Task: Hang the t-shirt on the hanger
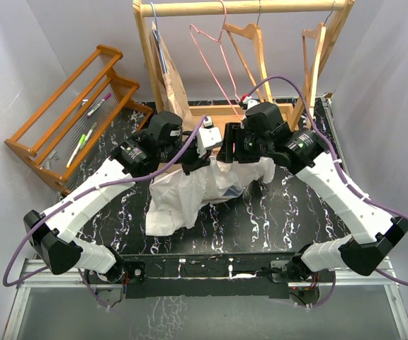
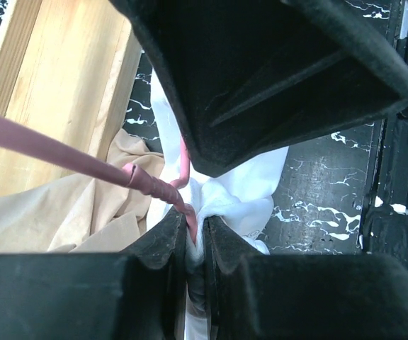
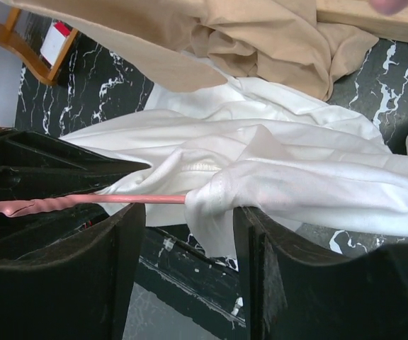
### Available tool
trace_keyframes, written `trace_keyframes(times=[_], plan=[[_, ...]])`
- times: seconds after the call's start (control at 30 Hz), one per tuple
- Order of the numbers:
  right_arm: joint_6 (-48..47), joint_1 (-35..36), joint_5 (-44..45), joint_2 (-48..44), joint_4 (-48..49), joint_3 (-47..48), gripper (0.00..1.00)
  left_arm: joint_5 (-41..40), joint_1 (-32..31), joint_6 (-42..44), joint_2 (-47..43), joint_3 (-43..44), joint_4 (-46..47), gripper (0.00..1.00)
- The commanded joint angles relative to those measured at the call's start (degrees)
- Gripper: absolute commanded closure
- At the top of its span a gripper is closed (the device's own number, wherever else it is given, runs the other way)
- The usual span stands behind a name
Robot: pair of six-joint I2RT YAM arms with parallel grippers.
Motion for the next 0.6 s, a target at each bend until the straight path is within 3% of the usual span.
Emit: trace_keyframes(times=[0.0, 0.57], plan=[[-2.2, -0.8, 2.3, 1.0, 6.3, 5.3, 0.44, 11.3, -1.6, 0.3, -3.9, -0.9, -1.7, 1.00], [-6.6, -1.2, -0.6, 1.7, 2.0, 12.9, 0.26, 14.3, -0.4, -0.6, -4.9, -2.2, -0.4, 1.00]])
